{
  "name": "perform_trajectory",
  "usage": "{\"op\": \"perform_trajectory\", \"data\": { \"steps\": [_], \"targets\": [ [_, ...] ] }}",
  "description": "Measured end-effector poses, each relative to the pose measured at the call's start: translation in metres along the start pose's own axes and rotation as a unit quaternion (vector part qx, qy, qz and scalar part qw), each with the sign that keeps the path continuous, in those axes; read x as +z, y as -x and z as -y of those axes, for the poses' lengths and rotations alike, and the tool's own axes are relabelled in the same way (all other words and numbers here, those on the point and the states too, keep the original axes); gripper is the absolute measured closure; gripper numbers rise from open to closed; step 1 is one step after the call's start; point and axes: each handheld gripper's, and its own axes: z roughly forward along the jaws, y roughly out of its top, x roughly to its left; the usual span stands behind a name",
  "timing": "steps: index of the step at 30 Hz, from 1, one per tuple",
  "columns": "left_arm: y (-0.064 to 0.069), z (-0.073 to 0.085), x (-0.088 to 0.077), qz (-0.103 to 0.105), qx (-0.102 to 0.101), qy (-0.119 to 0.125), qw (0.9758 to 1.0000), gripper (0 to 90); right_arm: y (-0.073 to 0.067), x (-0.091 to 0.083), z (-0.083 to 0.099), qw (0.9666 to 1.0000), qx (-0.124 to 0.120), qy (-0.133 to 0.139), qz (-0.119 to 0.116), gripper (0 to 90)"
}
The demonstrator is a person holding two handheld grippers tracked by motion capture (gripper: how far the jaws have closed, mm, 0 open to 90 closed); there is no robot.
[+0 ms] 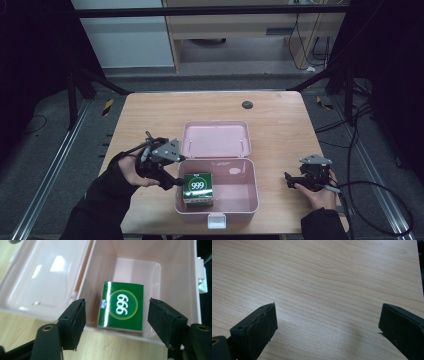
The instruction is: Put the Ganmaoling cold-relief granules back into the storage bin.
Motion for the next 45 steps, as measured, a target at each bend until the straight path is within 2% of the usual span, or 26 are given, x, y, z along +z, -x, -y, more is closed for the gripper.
{"op": "perform_trajectory", "data": {
  "steps": [1, 4, 7, 9, 11, 19, 21, 22, 23, 25, 26, 27, 28, 29, 31, 32, 33, 35, 36, 37, 39, 41, 42, 43, 44, 45],
  "targets": [
    [0.000, 0.000, 0.000, 0.000, 0.000, 0.000, 1.0000, 31.0, 0.000, 0.000, 0.000, 1.0000, 0.000, 0.000, 0.000, 2.2],
    [-0.003, 0.016, -0.009, -0.022, -0.025, 0.010, 0.9994, 32.3, 0.000, 0.000, 0.000, 1.0000, 0.001, 0.000, 0.000, 2.2],
    [-0.005, 0.023, -0.012, -0.027, -0.035, 0.012, 0.9990, 33.1, 0.000, 0.000, 0.000, 1.0000, 0.003, -0.001, 0.000, 2.2],
    [-0.007, 0.037, -0.014, -0.037, -0.051, 0.014, 0.9979, 33.1, 0.000, 0.000, 0.000, 1.0000, 0.002, -0.002, 0.000, 2.2],
    [-0.007, 0.040, -0.014, -0.038, -0.056, 0.014, 0.9976, 33.1, 0.000, 0.000, 0.000, 1.0000, 0.003, -0.002, 0.001, 2.2],
    [-0.005, 0.076, -0.004, -0.061, -0.104, 0.016, 0.9925, 31.2, 0.000, 0.001, 0.001, 1.0000, 0.000, -0.002, 0.002, 2.0],
    [-0.006, 0.080, -0.002, -0.063, -0.109, 0.015, 0.9920, 29.9, 0.000, 0.001, 0.001, 1.0000, -0.001, -0.002, 0.003, 2.0],
    [-0.006, 0.090, 0.004, -0.067, -0.122, 0.011, 0.9902, 29.3, 0.000, 0.001, 0.001, 1.0000, 0.000, -0.002, 0.003, 2.0],
    [-0.006, 0.090, 0.004, -0.067, -0.122, 0.011, 0.9902, 28.8, 0.000, 0.001, 0.001, 1.0000, 0.000, -0.002, 0.003, 2.0],
    [-0.007, 0.102, 0.012, -0.074, -0.142, 0.010, 0.9870, 28.3, 0.000, 0.001, 0.001, 1.0000, -0.001, -0.002, 0.003, 2.1],
    [-0.007, 0.102, 0.012, -0.074, -0.142, 0.010, 0.9870, 28.0, 0.000, 0.001, 0.001, 1.0000, -0.001, -0.002, 0.003, 2.1],
    [-0.008, 0.110, 0.017, -0.080, -0.156, 0.010, 0.9844, 27.5, -0.001, 0.001, 0.001, 1.0000, -0.002, -0.003, 0.004, 2.0],
    [-0.008, 0.114, 0.020, -0.083, -0.162, 0.009, 0.9832, 27.1, -0.001, 0.001, 0.001, 1.0000, -0.002, -0.003, 0.004, 2.0],
    [-0.008, 0.114, 0.020, -0.083, -0.162, 0.009, 0.9832, 26.6, -0.001, 0.001, 0.002, 1.0000, -0.002, -0.002, 0.004, 2.1],
    [-0.010, 0.125, 0.027, -0.082, -0.176, 0.009, 0.9809, 23.9, -0.001, 0.001, 0.002, 1.0000, -0.001, -0.001, 0.004, 2.0],
    [-0.010, 0.125, 0.027, -0.082, -0.176, 0.009, 0.9809, 23.2, -0.001, 0.001, 0.002, 1.0000, -0.002, -0.001, 0.005, 2.0],
    [-0.012, 0.133, 0.033, -0.084, -0.189, 0.005, 0.9783, 23.2, -0.001, 0.001, 0.002, 1.0000, -0.002, -0.001, 0.005, 2.0],
    [-0.013, 0.136, 0.035, -0.086, -0.194, 0.005, 0.9772, 22.9, -0.001, 0.001, 0.002, 1.0000, -0.003, -0.002, 0.005, 1.9],
    [-0.015, 0.143, 0.038, -0.091, -0.210, 0.008, 0.9735, 22.8, -0.001, 0.002, 0.002, 1.0000, -0.003, -0.002, 0.005, 1.8],
    [-0.015, 0.143, 0.038, -0.091, -0.210, 0.008, 0.9735, 22.7, -0.001, 0.002, 0.002, 1.0000, -0.003, -0.002, 0.005, 1.8],
    [-0.019, 0.151, 0.040, -0.102, -0.227, 0.010, 0.9685, 22.7, -0.001, 0.002, 0.002, 1.0000, -0.004, -0.002, 0.006, 1.8],
    [-0.024, 0.160, 0.041, -0.127, -0.255, 0.014, 0.9584, 21.7, -0.001, 0.002, 0.002, 1.0000, -0.004, -0.001, 0.006, 1.7],
    [-0.025, 0.163, 0.041, -0.135, -0.265, 0.016, 0.9547, 21.6, -0.001, 0.002, 0.002, 1.0000, -0.003, -0.001, 0.007, 1.7],
    [-0.025, 0.163, 0.041, -0.135, -0.265, 0.016, 0.9547, 21.2, -0.001, 0.002, 0.002, 1.0000, -0.003, -0.001, 0.007, 1.7],
    [-0.028, 0.169, 0.041, -0.151, -0.285, 0.021, 0.9463, 20.6, 0.000, 0.001, 0.002, 1.0000, -0.003, -0.002, 0.006, 1.6],
    [-0.030, 0.173, 0.041, -0.160, -0.295, 0.023, 0.9416, 20.5, 0.000, 0.001, 0.002, 1.0000, -0.003, -0.001, 0.007, 1.6]
  ]
}}
